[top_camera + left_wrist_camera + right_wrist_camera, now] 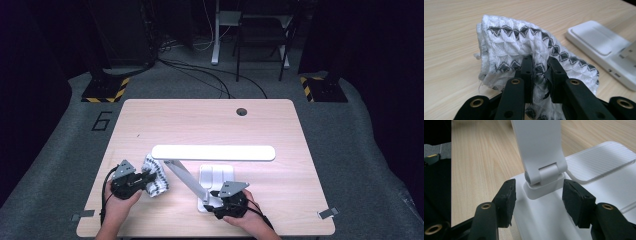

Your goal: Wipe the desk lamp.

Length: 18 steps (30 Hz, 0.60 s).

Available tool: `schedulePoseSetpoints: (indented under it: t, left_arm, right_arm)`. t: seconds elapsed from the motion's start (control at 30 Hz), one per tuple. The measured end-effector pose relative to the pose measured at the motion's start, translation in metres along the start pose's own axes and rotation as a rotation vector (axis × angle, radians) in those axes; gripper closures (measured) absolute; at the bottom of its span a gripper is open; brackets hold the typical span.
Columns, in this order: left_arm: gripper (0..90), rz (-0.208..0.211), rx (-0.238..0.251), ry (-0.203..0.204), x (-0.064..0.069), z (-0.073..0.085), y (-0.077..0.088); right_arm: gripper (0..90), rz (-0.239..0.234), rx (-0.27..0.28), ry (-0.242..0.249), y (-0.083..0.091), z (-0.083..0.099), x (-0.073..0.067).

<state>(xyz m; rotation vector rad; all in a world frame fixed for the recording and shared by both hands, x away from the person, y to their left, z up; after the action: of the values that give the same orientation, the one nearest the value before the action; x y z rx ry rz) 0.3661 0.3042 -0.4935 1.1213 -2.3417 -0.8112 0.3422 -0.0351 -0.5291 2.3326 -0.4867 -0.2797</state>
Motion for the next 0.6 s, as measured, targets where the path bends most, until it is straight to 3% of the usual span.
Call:
schedulePoseSetpoints:
  t: [0.03,0.07,0.13,0.23,0.3,0.4,0.5,0.6]
  left_arm:
    - [77.4,-0.009,0.005,0.026,-0.004,0.004,0.002]
    - [77.3,-0.009,0.005,0.026,-0.004,0.004,0.002]
    - [77.2,-0.048,-0.009,0.028,-0.011,0.007,0.003]
    - [76.8,-0.047,0.007,0.085,-0.021,0.012,0.003]
    - [76.6,-0.043,-0.006,0.096,-0.024,0.015,0.0]
    - [76.1,-0.036,-0.04,0.094,-0.025,0.018,-0.005]
    - [74.6,-0.062,-0.095,0.065,-0.022,0.021,-0.015]
    - [72.3,-0.057,-0.103,0.07,-0.02,0.023,-0.019]
  right_arm:
    - [44.4,-0.001,0.004,-0.012,0.002,0.0,0.0]
    - [44.4,-0.001,0.004,-0.012,0.002,0.0,0.0]
    - [43.9,-0.001,0.015,-0.017,0.005,0.0,0.001]
    - [43.4,-0.003,0.025,-0.03,0.009,0.001,0.003]
    - [42.9,-0.003,0.03,-0.043,0.01,0.002,0.003]
    - [42.7,-0.004,0.028,-0.046,0.011,0.002,0.003]
    - [42.4,-0.006,0.034,-0.045,0.01,0.002,0.004]
    - [42.4,-0.007,0.026,-0.049,0.009,0.002,0.005]
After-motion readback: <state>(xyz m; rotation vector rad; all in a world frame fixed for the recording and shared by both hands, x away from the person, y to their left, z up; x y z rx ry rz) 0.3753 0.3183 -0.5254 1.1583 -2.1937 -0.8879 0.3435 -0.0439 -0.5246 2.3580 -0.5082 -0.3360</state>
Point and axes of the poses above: each handheld gripper's, and its own axes: y roughly backward along the jaws, z roughly out of its underside, x roughly to its right, the point moved 2 cm from there along -y, roughly forward along the jaws, and after that the axes turned 9 degrees about -x, right-handed, at the moved point
